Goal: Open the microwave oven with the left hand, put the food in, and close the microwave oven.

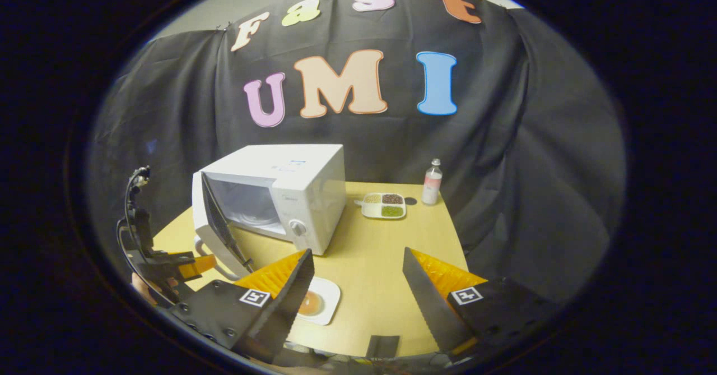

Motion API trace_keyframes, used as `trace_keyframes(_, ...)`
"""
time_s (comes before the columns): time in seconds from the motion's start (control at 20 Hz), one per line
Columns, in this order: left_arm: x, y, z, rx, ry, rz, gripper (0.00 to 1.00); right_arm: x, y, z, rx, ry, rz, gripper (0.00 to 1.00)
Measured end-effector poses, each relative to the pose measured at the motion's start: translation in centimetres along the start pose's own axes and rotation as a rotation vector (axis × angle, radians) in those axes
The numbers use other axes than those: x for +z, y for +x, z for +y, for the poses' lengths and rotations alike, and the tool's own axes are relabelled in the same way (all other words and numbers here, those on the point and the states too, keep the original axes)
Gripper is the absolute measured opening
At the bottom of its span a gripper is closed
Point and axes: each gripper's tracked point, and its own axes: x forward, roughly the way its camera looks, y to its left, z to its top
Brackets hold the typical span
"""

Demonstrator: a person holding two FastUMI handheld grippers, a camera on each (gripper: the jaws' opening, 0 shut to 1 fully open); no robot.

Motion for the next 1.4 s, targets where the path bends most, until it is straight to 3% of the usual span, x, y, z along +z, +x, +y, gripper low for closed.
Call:
trace_keyframes(0.7, -0.6, -8.1, 12.6, 0.236, -0.123, -0.054, 0.98, -10.4, 4.6, 6.1, 0.112, -0.016, 0.273, 1.00)
trace_keyframes(1.1, 0.3, -11.0, 22.8, 0.315, -0.139, -0.060, 0.97, -17.0, 9.1, 11.5, 0.068, 0.087, 0.445, 0.97)
trace_keyframes(1.4, 3.6, -11.5, 29.4, 0.350, -0.165, -0.098, 0.97, -21.0, 12.3, 12.3, 0.004, 0.061, 0.576, 0.97)
